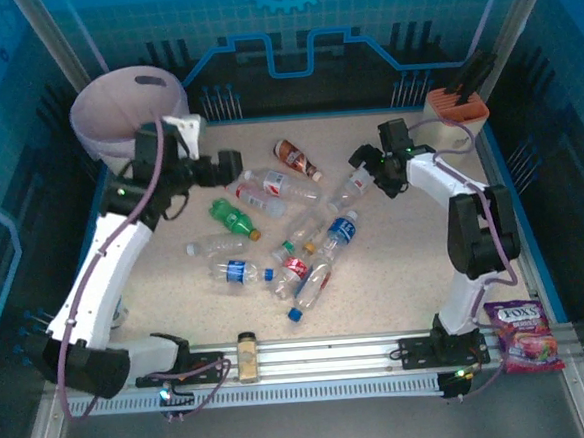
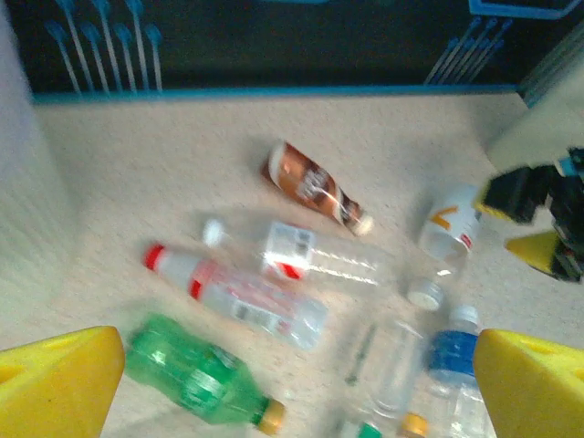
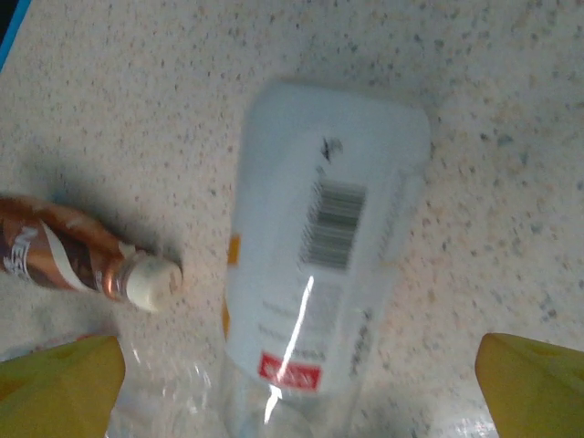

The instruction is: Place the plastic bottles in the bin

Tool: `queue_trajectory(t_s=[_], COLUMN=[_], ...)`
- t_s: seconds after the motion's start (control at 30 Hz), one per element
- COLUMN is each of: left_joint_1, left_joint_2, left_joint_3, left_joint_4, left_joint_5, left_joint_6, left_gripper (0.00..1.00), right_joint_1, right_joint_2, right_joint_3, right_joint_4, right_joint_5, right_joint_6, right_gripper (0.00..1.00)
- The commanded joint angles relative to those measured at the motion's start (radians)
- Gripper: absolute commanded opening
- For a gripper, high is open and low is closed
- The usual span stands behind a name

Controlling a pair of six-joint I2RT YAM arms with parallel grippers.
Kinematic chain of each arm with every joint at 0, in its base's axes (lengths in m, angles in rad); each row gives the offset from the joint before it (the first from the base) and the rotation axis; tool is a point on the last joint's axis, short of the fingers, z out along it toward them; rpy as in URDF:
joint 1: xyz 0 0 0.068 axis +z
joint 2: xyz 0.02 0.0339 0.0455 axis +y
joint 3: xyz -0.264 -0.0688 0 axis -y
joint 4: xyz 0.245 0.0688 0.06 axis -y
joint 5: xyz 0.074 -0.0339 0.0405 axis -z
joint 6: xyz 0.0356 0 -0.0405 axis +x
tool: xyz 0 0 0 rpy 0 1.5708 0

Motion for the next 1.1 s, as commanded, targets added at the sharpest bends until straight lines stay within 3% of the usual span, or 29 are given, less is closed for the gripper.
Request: queue_trajectory(t_s=[0.0,0.27,0.53,0.83,1.07], left_joint_1=[-0.065,-0.228,-0.264,-0.264,-0.265], left_joint_2=[-0.096,-0.112,-0.117,-0.113,-0.081], left_joint_3=[-0.167,-0.402,-0.446,-0.445,-0.437], left_joint_4=[0.164,0.293,0.335,0.335,0.351], left_joint_5=[-0.010,-0.042,-0.046,-0.044,-0.011], left_joint_6=[-0.182,-0.363,-0.408,-0.409,-0.413], left_gripper=[0.99,0.99,0.99,0.99,0.99], right_joint_1=[-0.011,-0.007,-0.003,-0.004,-0.021], right_joint_2=[0.061,0.204,0.315,0.369,0.327], right_joint_3=[0.062,0.177,0.294,0.347,0.305], right_joint_4=[0.030,0.028,-0.039,-0.045,-0.035], right_joint_5=[0.033,0.038,0.060,0.044,0.032], right_joint_6=[0.038,0.064,0.052,0.011,0.006], right_gripper=[1.00,1.00,0.99,0.86,0.70])
